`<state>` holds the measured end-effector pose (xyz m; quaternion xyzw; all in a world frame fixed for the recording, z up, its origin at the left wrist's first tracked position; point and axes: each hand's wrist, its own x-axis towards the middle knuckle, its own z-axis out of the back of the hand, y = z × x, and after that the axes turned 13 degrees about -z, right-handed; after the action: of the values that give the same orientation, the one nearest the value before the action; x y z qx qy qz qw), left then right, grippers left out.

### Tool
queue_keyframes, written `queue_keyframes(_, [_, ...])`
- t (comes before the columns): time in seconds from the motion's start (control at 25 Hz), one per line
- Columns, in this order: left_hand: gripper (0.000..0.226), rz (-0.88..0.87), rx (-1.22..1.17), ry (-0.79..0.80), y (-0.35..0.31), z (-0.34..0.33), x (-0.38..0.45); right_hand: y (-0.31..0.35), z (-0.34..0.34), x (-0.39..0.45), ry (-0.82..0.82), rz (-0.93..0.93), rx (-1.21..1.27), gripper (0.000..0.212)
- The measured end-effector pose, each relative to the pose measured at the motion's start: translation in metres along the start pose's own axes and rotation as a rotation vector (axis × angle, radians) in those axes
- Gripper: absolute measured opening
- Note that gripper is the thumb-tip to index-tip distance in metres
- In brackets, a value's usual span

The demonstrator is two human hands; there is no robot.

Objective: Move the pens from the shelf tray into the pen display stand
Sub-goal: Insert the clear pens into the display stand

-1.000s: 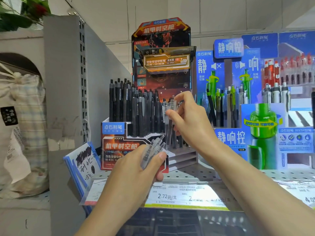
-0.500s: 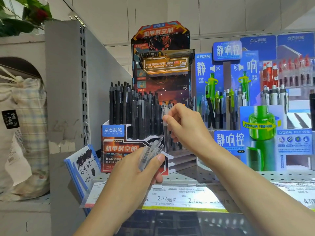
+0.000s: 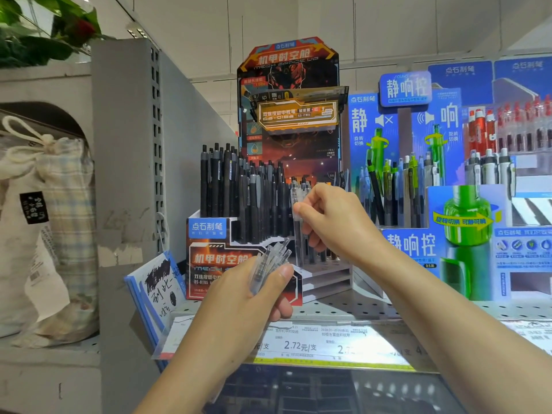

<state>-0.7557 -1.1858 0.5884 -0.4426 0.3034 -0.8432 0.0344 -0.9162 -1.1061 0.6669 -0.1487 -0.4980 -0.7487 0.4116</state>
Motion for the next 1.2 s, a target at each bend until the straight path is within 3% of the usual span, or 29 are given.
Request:
queue_keyframes(0.16, [0.044,0.089,-0.259,-0.029,-0.001,0.007,0.003,0.008,0.013,-0.015,-0.102,0.075,-0.11,0.027])
queue_keyframes(0.36, [0.034,0.169,-0.517,-0.133,-0.002,0.011,0.005,0.016,0.01,-0.051,0.406,-0.009,0.282,0.031])
queue_keyframes(0.64, [0.019,-0.013,-0.516,-0.138,-0.014,0.001,0.005,0.01,0.01,-0.05,0.525,-0.078,0.406,0.022])
queue_keyframes(0.72, [0.02,-0.012,-0.539,-0.153,-0.015,-0.002,0.006,0.009,0.021,-0.04,0.472,-0.117,0.491,0.018])
queue_keyframes(0.88, [0.018,0.008,-0.568,-0.164,-0.009,-0.011,0.007,0.009,0.048,-0.013,0.187,-0.147,0.699,0.005])
queue_keyframes(1.0, [0.017,-0.043,-0.477,-0.163,-0.003,-0.016,0.005,0.004,0.054,-0.001,0.069,-0.109,0.648,0.007])
queue_keyframes(1.2, [0.017,-0.052,-0.413,-0.124,0.001,-0.017,0.004,-0.006,0.039,0.007,0.05,-0.051,0.53,0.018])
